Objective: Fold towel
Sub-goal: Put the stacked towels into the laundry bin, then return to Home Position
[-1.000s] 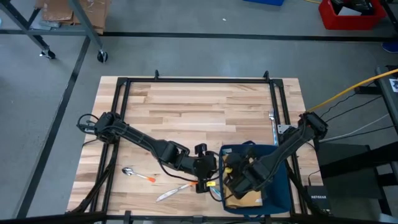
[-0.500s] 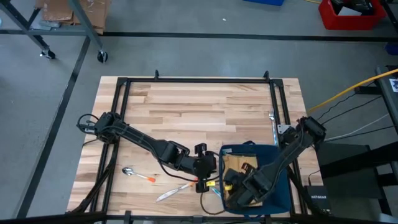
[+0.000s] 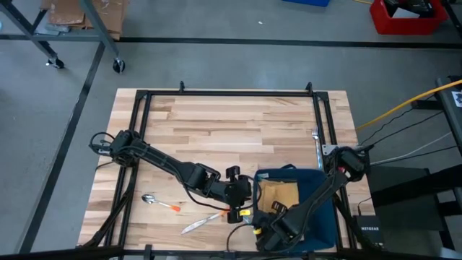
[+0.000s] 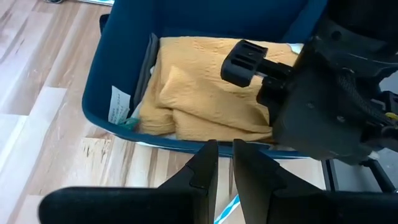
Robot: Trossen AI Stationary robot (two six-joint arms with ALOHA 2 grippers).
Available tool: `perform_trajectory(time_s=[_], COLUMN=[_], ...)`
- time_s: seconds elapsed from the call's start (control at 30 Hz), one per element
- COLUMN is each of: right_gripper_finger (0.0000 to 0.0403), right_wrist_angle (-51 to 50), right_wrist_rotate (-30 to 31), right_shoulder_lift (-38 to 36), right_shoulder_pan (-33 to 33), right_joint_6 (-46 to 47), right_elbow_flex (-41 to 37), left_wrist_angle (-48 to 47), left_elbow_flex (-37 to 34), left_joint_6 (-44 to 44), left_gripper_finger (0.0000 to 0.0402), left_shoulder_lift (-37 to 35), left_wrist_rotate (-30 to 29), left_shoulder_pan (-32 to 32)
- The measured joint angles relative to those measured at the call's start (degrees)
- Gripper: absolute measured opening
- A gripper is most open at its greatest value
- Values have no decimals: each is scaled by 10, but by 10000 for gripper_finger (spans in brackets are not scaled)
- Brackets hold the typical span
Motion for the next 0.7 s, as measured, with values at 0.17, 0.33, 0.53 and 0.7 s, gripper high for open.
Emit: perform_trajectory(time_s=[0.17,0.33,0.53,0.7], right_gripper_finger=[131,131,131,131], right_wrist_angle=[3,-6,-98,-178], right_wrist_rotate=[-3,25,129,235], right_shoulder_lift=[15,1,-54,-139], right_shoulder_pan=[0,1,0,0], right_joint_6=[-10,-18,-45,-48], right_elbow_flex=[1,-1,-4,-4], left_wrist_angle=[0,4,3,5], left_elbow_flex=[0,0,0,0], left_joint_6=[0,7,31,72], left_gripper_finger=[43,43,43,43], left_shoulder_lift=[0,0,-17,-71], left_wrist_rotate=[0,0,-15,-25], left_shoulder_pan=[0,0,1,6])
